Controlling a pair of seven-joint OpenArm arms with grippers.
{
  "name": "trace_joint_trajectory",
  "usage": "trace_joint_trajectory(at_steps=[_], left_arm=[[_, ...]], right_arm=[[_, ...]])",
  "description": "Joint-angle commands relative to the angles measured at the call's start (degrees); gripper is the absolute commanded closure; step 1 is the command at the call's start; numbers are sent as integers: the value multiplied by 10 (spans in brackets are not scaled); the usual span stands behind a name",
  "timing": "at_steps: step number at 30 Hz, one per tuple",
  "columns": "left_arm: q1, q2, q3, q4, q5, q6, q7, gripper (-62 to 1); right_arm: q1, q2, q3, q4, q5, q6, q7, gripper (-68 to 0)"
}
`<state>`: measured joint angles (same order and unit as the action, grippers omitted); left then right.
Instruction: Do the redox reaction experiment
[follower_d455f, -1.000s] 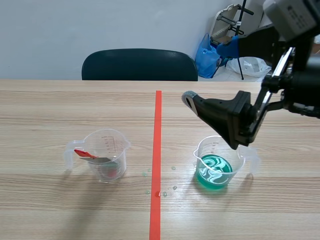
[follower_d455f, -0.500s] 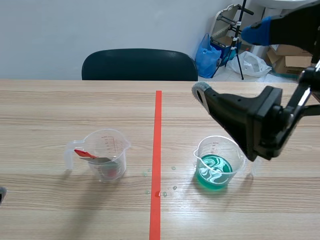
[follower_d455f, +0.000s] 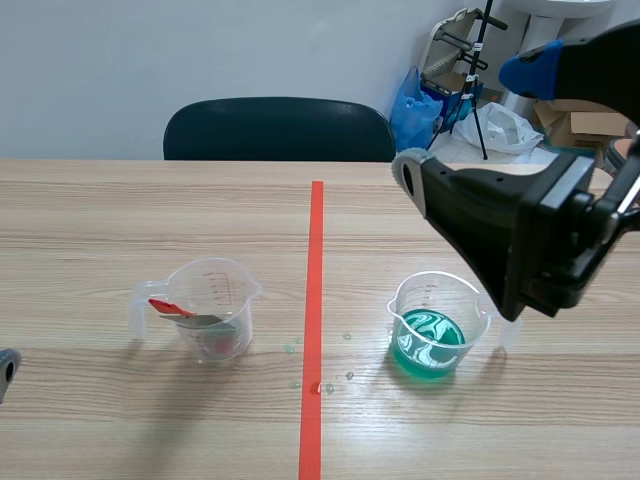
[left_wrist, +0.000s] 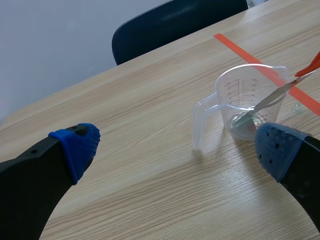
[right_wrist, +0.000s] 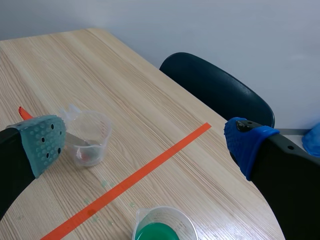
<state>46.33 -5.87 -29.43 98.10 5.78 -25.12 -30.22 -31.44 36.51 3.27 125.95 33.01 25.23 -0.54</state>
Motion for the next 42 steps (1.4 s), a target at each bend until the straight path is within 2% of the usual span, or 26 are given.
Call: trace_joint_trajectory(at_steps=[1, 8, 14, 22, 42], left_arm=[[2, 2, -3, 11, -5, 2, -8, -623], [2, 2, -3, 11, -6, 1, -8, -623], [2, 2, -3, 29, -6, -16, -2, -623], [2, 2, -3, 62, -6, -16, 16, -623], [2, 2, -3, 62, -6, -16, 15, -623]], right_arm=[[7, 3, 2, 0, 8, -4, 8, -679], [7, 3, 2, 0, 11, -4, 4, -679], [7, 3, 2, 0, 10, -4, 2, -679], [7, 3, 2, 0, 2, -4, 2, -679], [7, 3, 2, 0, -4, -4, 8, -679]])
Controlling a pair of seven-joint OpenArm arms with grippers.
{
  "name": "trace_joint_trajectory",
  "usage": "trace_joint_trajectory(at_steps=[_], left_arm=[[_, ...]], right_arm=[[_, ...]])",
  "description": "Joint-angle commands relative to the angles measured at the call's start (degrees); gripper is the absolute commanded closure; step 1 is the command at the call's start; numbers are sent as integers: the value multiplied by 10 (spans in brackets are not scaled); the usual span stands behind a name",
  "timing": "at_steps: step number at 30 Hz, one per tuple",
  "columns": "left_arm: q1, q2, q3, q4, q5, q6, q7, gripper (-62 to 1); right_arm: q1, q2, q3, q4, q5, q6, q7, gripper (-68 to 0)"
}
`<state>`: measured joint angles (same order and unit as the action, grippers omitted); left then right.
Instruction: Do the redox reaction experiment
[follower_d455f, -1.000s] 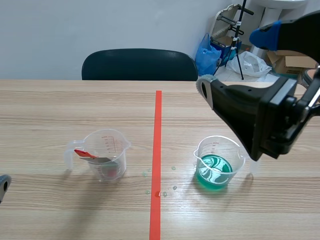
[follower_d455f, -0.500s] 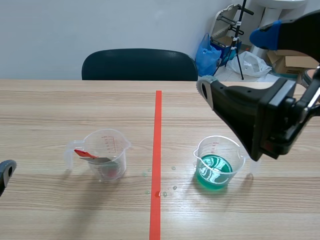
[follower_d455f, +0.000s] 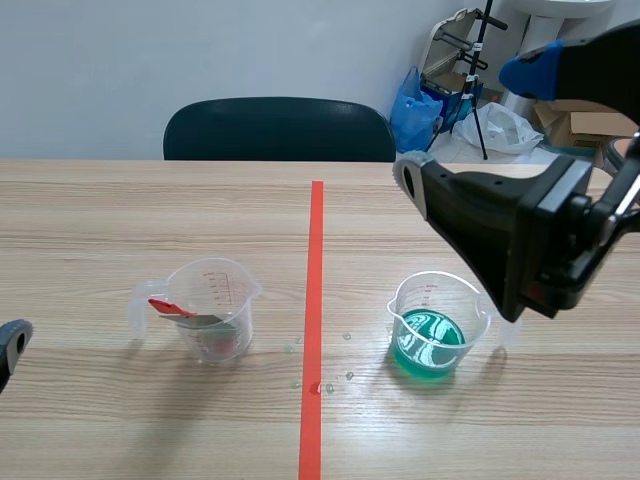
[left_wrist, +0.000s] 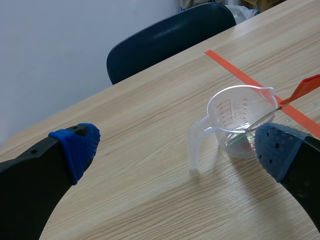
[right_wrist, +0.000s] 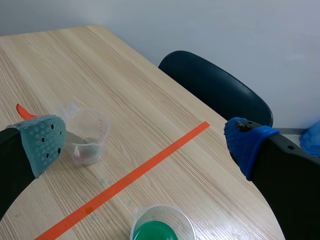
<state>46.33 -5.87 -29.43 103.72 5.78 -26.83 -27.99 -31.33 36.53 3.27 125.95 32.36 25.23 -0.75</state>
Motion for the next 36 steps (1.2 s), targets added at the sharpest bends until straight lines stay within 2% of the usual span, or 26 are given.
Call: trace_joint_trajectory(at_steps=[1, 27, 36], left_arm=[[2, 2, -3, 6, -6, 1, -7, -623], [2, 1, -3, 6, -6, 1, -35, -623], [2, 1, -3, 6, -6, 1, -35, -623]], right_arm=[[6, 3, 2, 0, 2, -4, 11, -679], [6, 3, 2, 0, 2, -4, -4, -679], [6, 3, 2, 0, 2, -4, -26, -679]])
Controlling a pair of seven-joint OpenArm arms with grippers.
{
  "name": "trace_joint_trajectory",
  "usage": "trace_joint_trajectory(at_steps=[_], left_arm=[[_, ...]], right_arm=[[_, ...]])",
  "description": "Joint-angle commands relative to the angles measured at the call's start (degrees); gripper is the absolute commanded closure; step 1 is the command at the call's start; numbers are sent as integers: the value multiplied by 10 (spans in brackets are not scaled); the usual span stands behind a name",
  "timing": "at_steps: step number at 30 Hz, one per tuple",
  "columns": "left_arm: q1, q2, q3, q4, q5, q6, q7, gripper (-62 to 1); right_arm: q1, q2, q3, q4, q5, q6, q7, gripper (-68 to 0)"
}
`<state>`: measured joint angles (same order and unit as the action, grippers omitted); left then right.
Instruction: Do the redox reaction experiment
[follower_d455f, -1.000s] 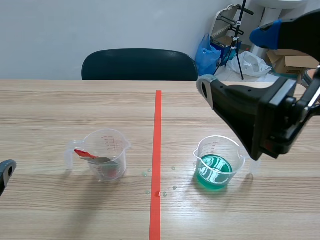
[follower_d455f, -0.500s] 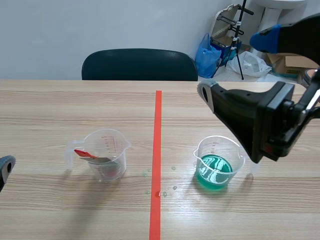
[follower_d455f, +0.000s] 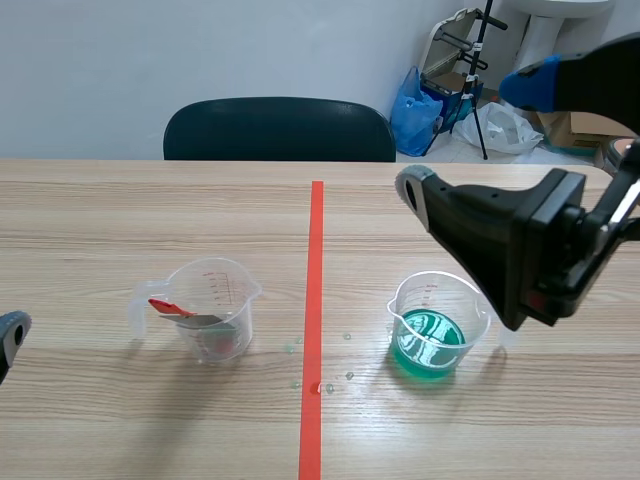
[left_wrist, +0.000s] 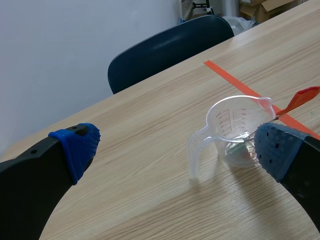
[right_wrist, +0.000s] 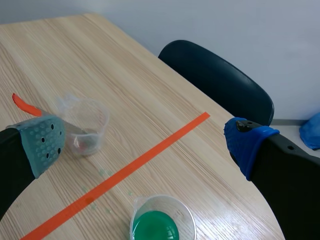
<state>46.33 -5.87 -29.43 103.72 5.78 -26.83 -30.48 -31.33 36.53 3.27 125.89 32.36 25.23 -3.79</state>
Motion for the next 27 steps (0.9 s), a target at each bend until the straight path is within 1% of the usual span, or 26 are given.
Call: trace_joint_trajectory(at_steps=[1, 3, 5, 24, 27], left_arm=[[2, 1, -3, 6, -6, 1, -10, -623], [2, 1, -3, 6, -6, 1, -10, -623], [2, 1, -3, 6, -6, 1, -10, -623], [2, 1, -3, 6, -6, 1, -10, -623], [2, 1, -3, 6, -6, 1, -10, -623]], right_arm=[[6, 3, 2, 1, 2, -4, 3, -679], [5, 3, 2, 1, 2, -3, -5, -679], [5, 3, 2, 1, 2, -3, -25, -679], [6, 3, 1, 1, 2, -4, -28, -679], [6, 3, 1, 1, 3, -3, -21, -679]])
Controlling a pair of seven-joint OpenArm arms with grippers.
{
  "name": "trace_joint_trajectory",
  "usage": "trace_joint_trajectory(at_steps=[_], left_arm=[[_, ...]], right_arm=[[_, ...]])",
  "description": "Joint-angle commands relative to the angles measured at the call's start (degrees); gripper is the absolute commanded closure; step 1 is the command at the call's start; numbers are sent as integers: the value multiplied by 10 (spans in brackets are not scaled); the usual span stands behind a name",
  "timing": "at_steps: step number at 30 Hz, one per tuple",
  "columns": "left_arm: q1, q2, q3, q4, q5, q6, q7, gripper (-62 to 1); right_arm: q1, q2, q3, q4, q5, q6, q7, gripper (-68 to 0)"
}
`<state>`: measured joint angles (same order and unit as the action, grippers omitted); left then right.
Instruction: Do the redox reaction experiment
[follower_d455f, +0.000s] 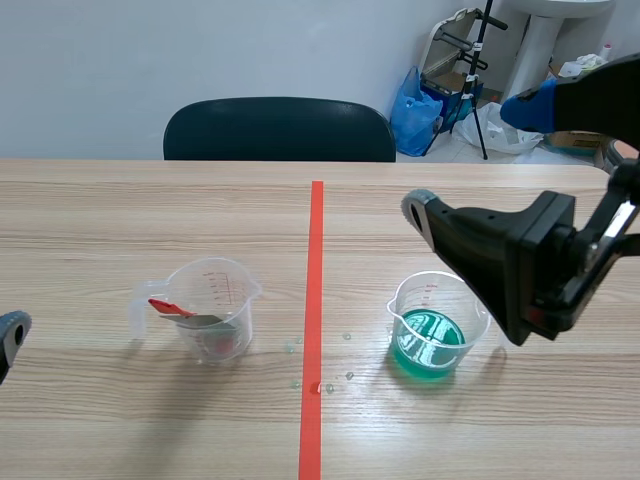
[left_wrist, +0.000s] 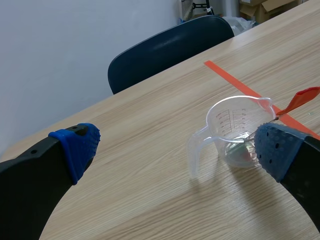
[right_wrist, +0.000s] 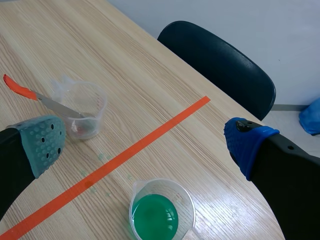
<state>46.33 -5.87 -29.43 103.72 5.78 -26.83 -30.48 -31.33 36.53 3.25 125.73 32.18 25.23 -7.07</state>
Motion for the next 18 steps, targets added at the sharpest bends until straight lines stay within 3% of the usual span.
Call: trace_joint_trajectory(at_steps=[1, 18], left_arm=[[2, 1, -3, 6, -6, 1, -10, -623], [2, 1, -3, 6, -6, 1, -10, -623]], right_arm=[[6, 2, 1, 2, 7, -3, 12, -679], [7, 3, 1, 2, 10, -4, 20, -679]])
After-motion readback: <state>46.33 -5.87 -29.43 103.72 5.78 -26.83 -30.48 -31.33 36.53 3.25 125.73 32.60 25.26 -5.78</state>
